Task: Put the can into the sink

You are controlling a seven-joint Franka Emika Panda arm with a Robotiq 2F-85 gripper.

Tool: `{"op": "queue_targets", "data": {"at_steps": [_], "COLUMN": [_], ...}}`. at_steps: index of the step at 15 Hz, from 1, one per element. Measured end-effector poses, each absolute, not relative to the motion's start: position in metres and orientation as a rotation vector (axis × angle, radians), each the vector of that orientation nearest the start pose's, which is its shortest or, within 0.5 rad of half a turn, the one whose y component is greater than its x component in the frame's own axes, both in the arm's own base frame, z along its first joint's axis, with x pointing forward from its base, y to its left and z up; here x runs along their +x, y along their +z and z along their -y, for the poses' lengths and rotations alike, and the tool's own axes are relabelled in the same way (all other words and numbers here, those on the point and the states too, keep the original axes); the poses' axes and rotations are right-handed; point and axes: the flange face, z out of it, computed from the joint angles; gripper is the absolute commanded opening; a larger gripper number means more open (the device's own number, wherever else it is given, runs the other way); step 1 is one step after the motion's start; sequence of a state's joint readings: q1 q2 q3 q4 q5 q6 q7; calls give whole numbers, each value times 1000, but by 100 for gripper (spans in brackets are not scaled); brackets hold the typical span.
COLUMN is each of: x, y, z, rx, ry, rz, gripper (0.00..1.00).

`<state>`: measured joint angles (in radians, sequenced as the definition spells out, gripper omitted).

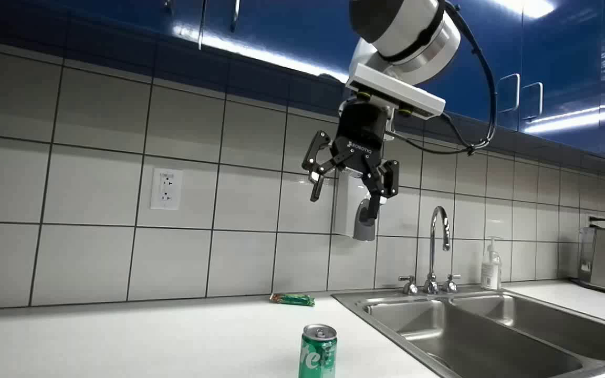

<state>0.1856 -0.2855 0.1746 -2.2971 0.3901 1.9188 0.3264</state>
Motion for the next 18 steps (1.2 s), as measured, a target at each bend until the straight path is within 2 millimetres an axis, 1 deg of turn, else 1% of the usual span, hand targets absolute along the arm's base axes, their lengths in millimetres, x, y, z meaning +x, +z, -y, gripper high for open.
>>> {"op": "queue_targets", "data": {"at_steps": [11, 14, 18], "x": [413, 412, 407], "y": [455, 452, 441], "z": [-189, -193, -204], "rx": [-2867, -2899, -2957], "ry": [278, 245, 176], "rz": [-177, -147, -83], "gripper": [100, 100, 100]}}
